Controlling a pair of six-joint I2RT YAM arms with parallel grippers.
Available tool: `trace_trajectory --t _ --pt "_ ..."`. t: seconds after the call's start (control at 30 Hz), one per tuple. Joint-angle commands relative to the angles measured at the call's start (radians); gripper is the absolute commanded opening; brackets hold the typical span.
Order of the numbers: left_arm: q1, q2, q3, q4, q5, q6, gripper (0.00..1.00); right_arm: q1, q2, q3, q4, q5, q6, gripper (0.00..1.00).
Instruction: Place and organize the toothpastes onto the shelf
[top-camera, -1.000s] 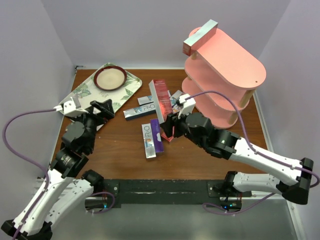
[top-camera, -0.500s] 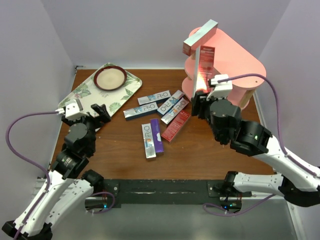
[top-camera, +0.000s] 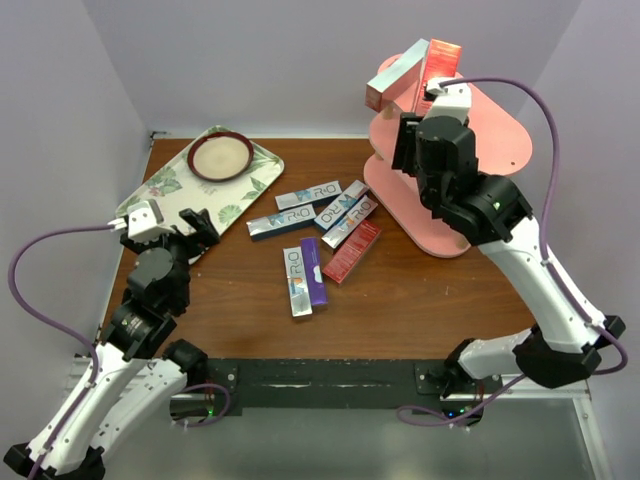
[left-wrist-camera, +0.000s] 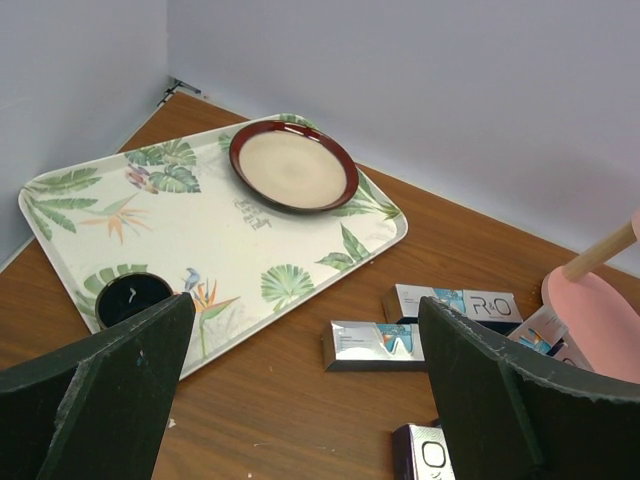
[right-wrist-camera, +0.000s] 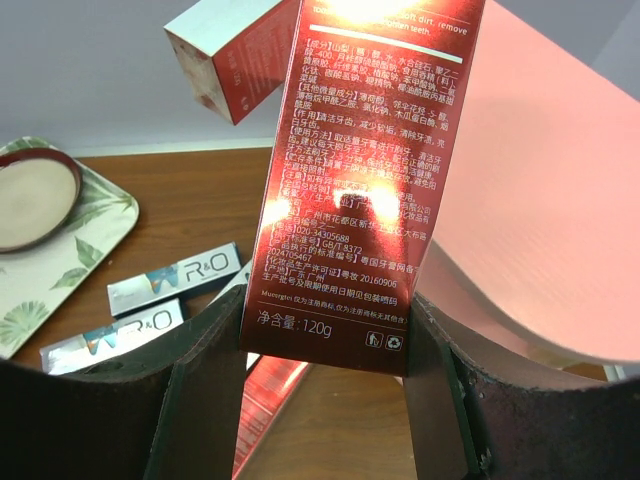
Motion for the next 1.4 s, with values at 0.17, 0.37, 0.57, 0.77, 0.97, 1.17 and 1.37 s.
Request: trace_trajectory --t 0.17,0.37,0.57,0.77,0.97,1.17,1.37 --pt "0.041 -0.007 -0.008 0.009 0.036 -0.007 1.0 -0.19 -0.01 0.001 0.119 -0.266 0.173 0.44" --pt "0.061 -0.013 -0.011 0.014 0.063 -0.01 1.0 -0.267 -0.081 -0.195 0.324 -0.389 0.339 0.43" --pt "0.075 -0.013 -0.014 0.018 0.086 -0.011 1.0 -0.307 -0.154 -0.36 0.524 -0.448 0.488 0.44" --pt "0.089 -0.013 -0.016 0.02 0.106 -0.013 1.0 -0.32 -0.19 -0.488 0.706 -0.473 0.603 0.46" --pt "0.093 -0.016 -0.017 0.023 0.114 -0.013 1.0 -0.337 -0.199 -0.579 0.842 -0.461 0.701 0.48" --pt "0.101 -0.019 -0.019 0.024 0.123 -0.013 1.0 -0.351 -0.201 -0.645 0.966 -0.484 0.801 0.51" --pt "0.107 -0.025 -0.02 0.026 0.131 -0.014 1.0 -0.353 -0.181 -0.645 1.003 -0.521 0.844 0.6"
